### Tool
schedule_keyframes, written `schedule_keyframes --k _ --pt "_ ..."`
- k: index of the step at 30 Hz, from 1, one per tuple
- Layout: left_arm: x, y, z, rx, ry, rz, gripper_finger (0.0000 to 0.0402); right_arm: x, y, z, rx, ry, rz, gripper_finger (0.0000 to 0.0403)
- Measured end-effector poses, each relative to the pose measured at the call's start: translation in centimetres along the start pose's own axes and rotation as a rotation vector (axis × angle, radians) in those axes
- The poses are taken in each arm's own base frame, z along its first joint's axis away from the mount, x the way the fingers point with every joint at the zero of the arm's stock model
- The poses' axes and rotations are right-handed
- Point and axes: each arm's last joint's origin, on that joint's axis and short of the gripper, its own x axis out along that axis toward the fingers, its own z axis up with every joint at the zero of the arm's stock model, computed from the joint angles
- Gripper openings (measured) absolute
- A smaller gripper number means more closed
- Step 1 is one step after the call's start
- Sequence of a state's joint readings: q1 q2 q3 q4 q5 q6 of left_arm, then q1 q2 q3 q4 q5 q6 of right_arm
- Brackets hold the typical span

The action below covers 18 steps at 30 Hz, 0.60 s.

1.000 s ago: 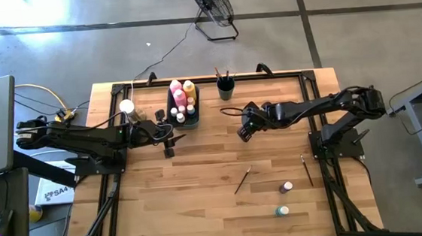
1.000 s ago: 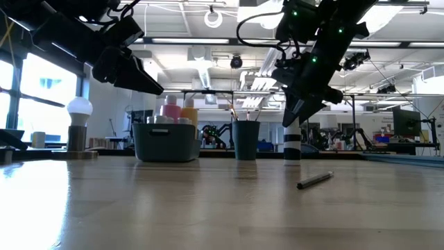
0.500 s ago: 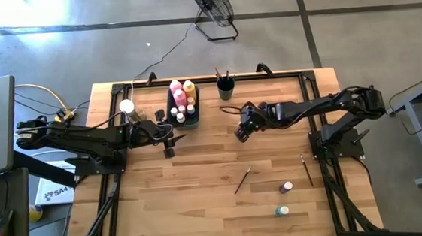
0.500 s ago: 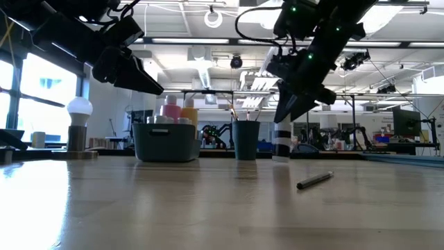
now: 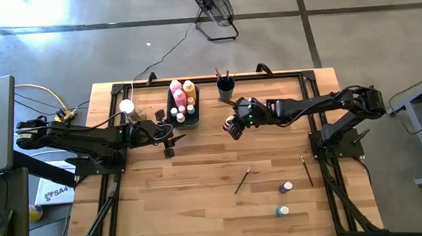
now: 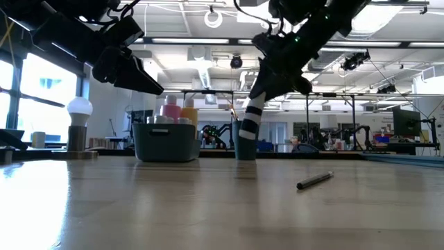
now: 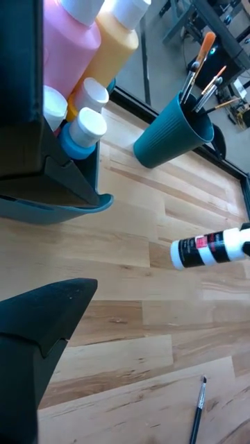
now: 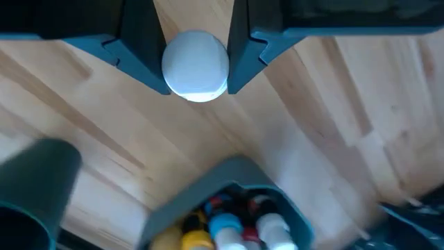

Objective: Pick & Place Paint Supplies
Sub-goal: Put the small white paint bottle into the green bin

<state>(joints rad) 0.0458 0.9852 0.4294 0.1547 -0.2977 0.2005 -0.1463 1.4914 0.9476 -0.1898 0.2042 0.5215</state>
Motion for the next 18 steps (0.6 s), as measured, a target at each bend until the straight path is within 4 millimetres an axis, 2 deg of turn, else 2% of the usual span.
schedule_keyframes --k 14,18 --pt "0.0 0.0 0.0 0.000 0.000 0.001 0.0175 -0.5 2.2 1.7 -0.065 -0.005 0.113 0.0116" --pt "0.0 0.0 0.0 0.000 0.000 0.001 0.0175 0.4 3.4 2.2 -0.103 0.010 0.116 0.0119"
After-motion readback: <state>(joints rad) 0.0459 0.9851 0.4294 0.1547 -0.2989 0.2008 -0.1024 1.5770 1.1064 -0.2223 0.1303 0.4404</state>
